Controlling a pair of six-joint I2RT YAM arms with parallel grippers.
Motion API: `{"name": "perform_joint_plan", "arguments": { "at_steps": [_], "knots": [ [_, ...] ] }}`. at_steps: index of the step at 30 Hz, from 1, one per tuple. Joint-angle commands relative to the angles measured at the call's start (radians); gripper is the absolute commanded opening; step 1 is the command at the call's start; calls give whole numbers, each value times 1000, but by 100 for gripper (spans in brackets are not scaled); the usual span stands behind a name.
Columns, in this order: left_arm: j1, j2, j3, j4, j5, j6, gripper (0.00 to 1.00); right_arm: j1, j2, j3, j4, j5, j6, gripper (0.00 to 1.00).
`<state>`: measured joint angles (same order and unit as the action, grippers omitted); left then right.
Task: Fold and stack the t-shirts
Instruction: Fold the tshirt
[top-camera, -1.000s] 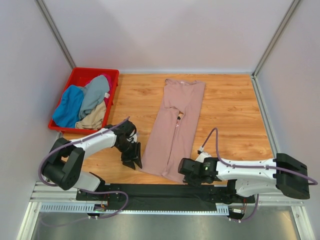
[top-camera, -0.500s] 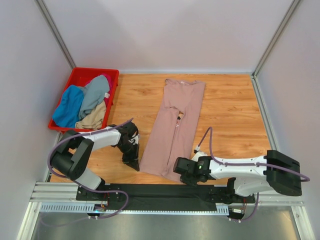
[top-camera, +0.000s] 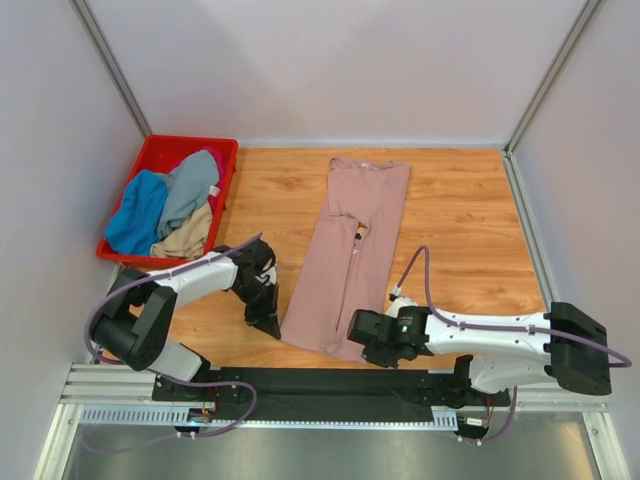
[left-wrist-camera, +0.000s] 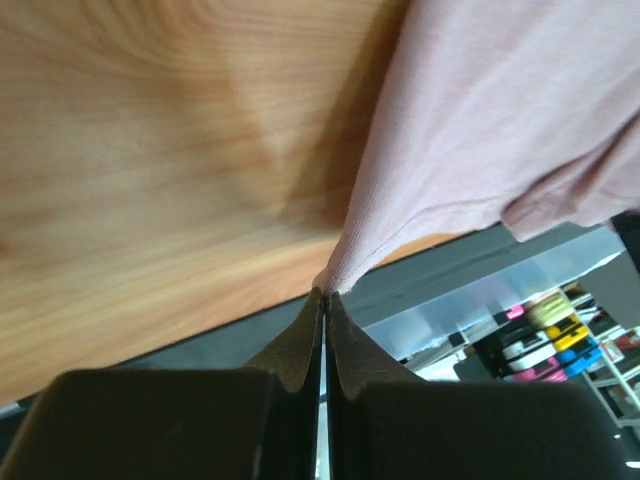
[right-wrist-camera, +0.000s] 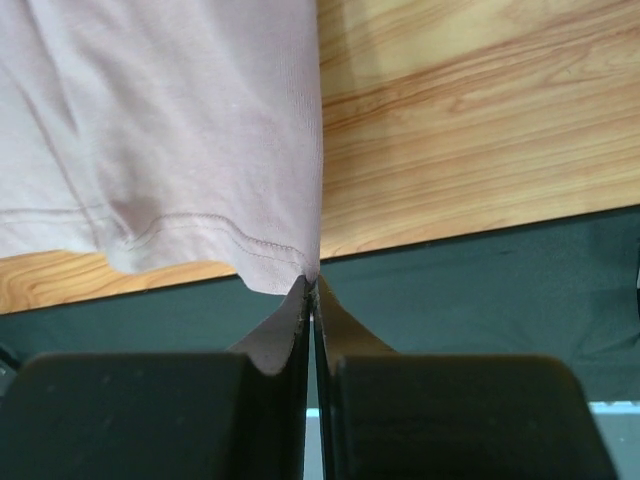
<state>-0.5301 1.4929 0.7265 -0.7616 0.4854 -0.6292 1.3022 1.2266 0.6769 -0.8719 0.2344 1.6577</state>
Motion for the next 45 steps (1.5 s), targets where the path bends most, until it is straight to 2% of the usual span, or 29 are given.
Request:
{"name": "perform_joint_plan", "arguments": {
  "at_steps": [1,5,8,11,12,15,16,17,20,25,28,34,45],
  "knots": [
    [-5,-65,56,-85,42,-69,0,5,-24,78,-90,42,-32,0],
    [-5,-53,137,-130,42,-89,0,-18,-45,111,-128,42,-61,0],
    [-2,36,255,-159,30,-101,0,-84,-59,136,-173,40,-146,0],
    [13,123,364,-169,25,-115,0,-213,-61,161,-177,25,-292,0],
    [19,144,391,-171,27,-119,0,-301,-59,165,-167,-1,-388,0],
    [44,240,525,-177,18,-141,0,-478,-36,205,-118,-36,-533,0],
    [54,300,607,-189,9,-144,0,-521,-23,220,-105,-46,-627,0],
    [59,332,655,-202,1,-145,0,-600,11,239,-101,-69,-669,0],
    [73,458,838,-235,-25,-145,0,-719,94,318,-72,-115,-813,0],
    [113,666,1117,-283,-27,-167,0,-842,243,470,-62,-155,-966,0],
    [134,733,1232,-259,-1,-168,0,-909,339,571,-70,-174,-1041,0],
    [168,808,1278,-64,93,-227,0,-998,474,723,-69,-207,-1142,0],
    [202,876,1320,122,130,-319,0,-1072,611,852,-15,-284,-1220,0]
  ]
}}
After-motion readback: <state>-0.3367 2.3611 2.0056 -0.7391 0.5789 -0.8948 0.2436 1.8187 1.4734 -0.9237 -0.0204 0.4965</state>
